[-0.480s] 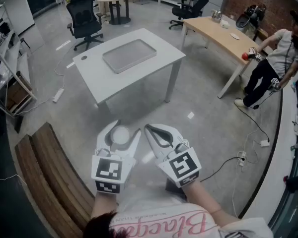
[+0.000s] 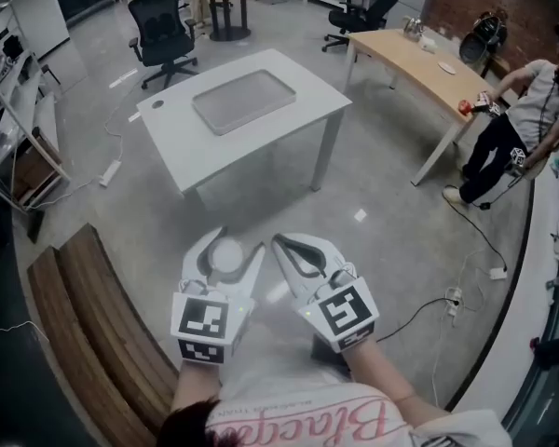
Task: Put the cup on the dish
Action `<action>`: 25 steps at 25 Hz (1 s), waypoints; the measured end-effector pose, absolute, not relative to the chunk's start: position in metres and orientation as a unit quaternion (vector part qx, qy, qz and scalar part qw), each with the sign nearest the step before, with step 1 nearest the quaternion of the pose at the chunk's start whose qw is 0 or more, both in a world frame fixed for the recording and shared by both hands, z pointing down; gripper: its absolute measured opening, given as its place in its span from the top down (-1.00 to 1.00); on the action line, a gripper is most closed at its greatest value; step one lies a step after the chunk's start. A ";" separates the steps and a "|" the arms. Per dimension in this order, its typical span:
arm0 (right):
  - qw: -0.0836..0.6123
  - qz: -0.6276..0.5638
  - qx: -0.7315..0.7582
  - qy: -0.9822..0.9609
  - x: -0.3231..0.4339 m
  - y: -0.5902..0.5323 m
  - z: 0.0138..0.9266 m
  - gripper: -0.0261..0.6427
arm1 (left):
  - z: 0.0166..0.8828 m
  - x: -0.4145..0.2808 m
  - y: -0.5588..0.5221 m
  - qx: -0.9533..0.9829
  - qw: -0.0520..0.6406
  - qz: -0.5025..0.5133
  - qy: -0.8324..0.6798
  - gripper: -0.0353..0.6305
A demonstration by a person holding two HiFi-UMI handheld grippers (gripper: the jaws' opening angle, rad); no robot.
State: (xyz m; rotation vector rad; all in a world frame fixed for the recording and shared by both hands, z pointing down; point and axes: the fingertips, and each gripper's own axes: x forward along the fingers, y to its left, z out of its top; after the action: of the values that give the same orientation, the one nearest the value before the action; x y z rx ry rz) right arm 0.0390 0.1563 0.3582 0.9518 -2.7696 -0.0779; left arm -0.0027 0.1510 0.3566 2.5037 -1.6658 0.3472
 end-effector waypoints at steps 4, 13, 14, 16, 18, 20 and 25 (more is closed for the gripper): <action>0.087 -0.022 0.325 -0.942 0.039 0.149 0.354 0.92 | 0.357 -0.005 0.144 0.825 0.060 0.113 -0.551 0.15; 0.098 -0.014 0.326 -0.940 0.033 0.101 0.364 0.92 | 0.361 -0.008 0.092 0.832 0.055 0.116 -0.540 0.15; 0.101 -0.011 0.327 -0.940 0.032 0.092 0.366 0.92 | 0.362 -0.009 0.083 0.833 0.055 0.115 -0.539 0.15; 0.106 -0.011 0.330 -0.938 0.029 0.074 0.369 0.92 | 0.361 -0.013 0.062 0.834 0.055 0.114 -0.536 0.15; 0.107 -0.016 0.335 -0.936 0.026 0.054 0.366 0.92 | 0.360 -0.018 0.041 0.837 0.052 0.114 -0.532 0.15; 0.107 -0.018 0.341 -0.934 0.022 0.033 0.363 0.92 | 0.358 -0.024 0.021 0.839 0.051 0.116 -0.529 0.15; 0.115 -0.016 0.340 -0.933 0.006 -0.015 0.362 0.92 | 0.358 -0.037 -0.029 0.841 0.053 0.120 -0.524 0.15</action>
State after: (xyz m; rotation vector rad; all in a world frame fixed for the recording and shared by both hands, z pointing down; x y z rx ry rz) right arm 0.0061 -0.0148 0.3621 0.9952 -2.7358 -0.0468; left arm -0.0372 -0.0293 0.3584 2.5580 -1.5942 0.3659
